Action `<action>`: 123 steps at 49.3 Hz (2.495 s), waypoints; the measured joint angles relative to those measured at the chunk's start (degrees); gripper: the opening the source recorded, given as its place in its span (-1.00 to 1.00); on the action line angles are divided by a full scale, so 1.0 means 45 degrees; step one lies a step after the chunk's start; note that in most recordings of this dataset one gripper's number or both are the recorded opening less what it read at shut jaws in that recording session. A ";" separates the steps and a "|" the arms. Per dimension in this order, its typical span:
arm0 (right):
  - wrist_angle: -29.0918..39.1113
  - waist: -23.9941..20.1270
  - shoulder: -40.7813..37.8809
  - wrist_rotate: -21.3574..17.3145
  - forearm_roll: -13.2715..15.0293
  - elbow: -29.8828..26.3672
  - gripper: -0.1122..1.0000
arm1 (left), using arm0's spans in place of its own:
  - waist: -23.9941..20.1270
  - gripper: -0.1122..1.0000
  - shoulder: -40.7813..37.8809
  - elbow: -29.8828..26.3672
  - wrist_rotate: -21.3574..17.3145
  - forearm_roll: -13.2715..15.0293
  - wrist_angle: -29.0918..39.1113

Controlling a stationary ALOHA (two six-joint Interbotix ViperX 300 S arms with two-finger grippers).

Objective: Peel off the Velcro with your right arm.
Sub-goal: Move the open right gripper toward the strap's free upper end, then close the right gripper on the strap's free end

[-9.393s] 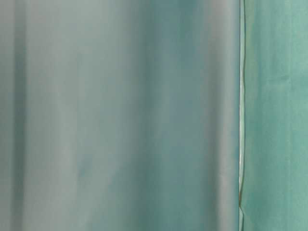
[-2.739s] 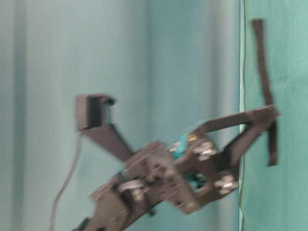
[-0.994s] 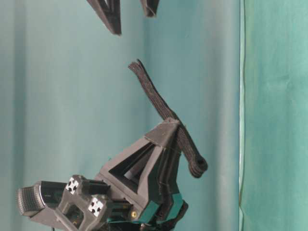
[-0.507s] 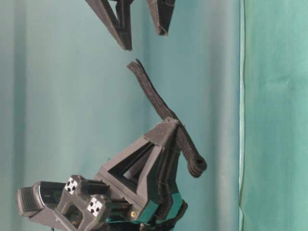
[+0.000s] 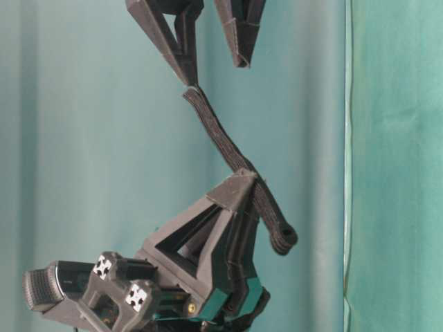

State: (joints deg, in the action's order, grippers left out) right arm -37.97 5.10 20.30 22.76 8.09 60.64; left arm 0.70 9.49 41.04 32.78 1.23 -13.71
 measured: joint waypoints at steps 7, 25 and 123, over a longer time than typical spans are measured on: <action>0.0020 0.0000 -0.0020 0.0020 0.0000 0.0000 0.66 | 0.0000 -0.62 0.0000 0.0020 0.0000 0.0000 0.0000; 0.0000 0.0000 -0.0254 0.0000 0.0000 0.0000 0.65 | 0.0000 -0.62 0.0000 0.0020 0.0020 0.0000 0.0000; -0.0586 0.0332 -0.0391 0.0020 0.0332 -0.0156 -0.68 | 0.0020 -0.62 0.0000 0.0020 0.0039 0.0000 0.0000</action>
State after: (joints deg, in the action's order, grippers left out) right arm -40.61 6.59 18.54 22.85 9.58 59.94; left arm 0.79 9.49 41.13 32.96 1.23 -13.71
